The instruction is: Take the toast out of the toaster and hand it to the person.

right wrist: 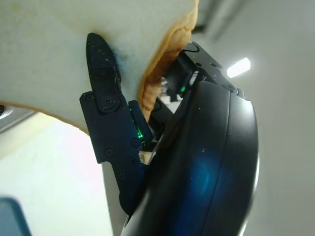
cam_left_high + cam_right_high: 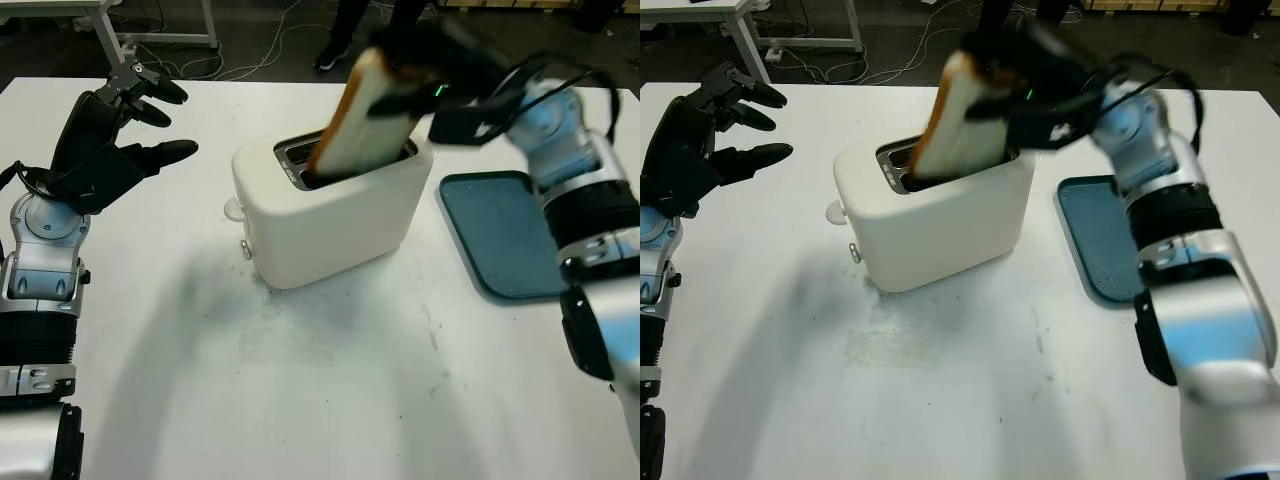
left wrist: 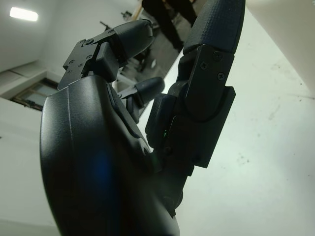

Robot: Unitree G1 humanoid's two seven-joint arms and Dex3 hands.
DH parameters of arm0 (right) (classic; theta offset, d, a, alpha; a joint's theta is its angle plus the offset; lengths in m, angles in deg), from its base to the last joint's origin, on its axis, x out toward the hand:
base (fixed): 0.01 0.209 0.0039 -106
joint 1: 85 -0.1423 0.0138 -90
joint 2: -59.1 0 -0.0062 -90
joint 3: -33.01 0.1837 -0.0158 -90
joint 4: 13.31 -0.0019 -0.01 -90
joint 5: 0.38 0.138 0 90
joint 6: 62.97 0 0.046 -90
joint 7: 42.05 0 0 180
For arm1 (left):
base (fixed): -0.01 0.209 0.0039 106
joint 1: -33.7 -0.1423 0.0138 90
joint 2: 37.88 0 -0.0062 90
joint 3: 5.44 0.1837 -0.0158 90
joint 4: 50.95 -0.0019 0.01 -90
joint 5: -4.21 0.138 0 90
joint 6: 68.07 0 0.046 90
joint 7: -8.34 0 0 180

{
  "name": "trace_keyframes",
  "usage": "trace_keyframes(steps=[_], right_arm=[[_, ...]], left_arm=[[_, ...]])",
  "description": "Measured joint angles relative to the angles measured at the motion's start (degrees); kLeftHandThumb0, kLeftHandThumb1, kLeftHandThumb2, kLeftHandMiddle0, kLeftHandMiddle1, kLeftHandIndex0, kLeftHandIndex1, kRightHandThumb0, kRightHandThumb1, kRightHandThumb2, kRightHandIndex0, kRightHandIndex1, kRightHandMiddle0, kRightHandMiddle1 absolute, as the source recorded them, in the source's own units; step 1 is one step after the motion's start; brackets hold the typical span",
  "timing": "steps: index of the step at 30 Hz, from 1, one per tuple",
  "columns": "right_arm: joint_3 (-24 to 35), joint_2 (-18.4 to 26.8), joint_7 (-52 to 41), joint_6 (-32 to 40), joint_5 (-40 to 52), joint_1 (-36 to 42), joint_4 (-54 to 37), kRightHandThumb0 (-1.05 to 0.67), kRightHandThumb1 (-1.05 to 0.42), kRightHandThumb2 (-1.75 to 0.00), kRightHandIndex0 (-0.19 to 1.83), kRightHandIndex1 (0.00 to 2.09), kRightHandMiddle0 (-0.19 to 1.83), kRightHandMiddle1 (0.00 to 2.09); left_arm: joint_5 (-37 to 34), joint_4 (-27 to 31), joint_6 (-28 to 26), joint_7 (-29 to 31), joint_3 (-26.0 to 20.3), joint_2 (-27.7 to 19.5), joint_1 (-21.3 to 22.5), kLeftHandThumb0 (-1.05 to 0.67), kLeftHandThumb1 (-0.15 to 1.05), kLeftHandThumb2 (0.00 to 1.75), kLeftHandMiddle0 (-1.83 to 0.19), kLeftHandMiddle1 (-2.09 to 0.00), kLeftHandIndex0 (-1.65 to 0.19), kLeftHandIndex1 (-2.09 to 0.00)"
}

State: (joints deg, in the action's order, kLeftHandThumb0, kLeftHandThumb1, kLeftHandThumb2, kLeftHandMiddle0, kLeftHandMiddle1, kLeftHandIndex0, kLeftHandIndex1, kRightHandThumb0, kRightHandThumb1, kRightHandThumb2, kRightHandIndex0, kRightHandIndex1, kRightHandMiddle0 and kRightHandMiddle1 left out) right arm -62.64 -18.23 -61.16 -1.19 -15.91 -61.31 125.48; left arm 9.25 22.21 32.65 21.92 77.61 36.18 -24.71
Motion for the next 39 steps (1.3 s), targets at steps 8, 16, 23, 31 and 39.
trace_keyframes(steps=[8, 16, 23, 31, 39], right_arm=[[9.3, 0.8, -1.6, 6.4, 11.0, -3.5, 2.9, -0.52, -0.92, -0.35, 1.06, 1.75, 0.85, 1.75], [16.4, 2.1, 1.0, 16.4, 17.2, -4.4, 4.9, -0.42, -0.92, -0.39, 1.10, 1.75, 0.86, 1.75], [19.2, 2.4, 9.4, 17.4, 17.6, -4.0, 13.2, -0.35, -0.92, -0.40, 1.02, 1.75, 0.71, 1.75], [21.5, 0.9, 18.5, 17.1, 17.7, 0.5, 19.1, -0.28, -0.92, -0.50, 0.91, 1.75, 0.54, 1.75], [22.9, -4.9, 23.6, 15.7, 19.0, 2.0, 21.5, -0.12, -0.92, -0.60, 0.70, 1.75, 0.23, 1.75]], left_arm=[[-0.1, 0.0, 0.0, 0.0, 0.0, 0.0, -0.1, -0.93, 0.91, 0.00, -0.12, -1.42, -0.16, -1.27], [-0.1, 0.0, 0.0, 0.0, 0.0, 0.0, -0.1, -0.94, 0.90, 0.00, -0.12, -1.42, -0.16, -1.27], [0.0, -0.3, 0.0, 0.0, 0.0, 0.0, -0.1, -0.95, 0.91, 0.02, -0.13, -1.41, -0.16, -1.27], [0.2, -0.6, 0.1, 0.0, 0.0, 0.0, -0.1, -0.94, 0.90, 0.01, -0.14, -1.40, -0.17, -1.27], [-0.1, -0.6, 0.0, 0.1, 0.0, 0.0, -0.1, -0.94, 0.90, 0.00, -0.13, -1.40, -0.17, -1.26]])
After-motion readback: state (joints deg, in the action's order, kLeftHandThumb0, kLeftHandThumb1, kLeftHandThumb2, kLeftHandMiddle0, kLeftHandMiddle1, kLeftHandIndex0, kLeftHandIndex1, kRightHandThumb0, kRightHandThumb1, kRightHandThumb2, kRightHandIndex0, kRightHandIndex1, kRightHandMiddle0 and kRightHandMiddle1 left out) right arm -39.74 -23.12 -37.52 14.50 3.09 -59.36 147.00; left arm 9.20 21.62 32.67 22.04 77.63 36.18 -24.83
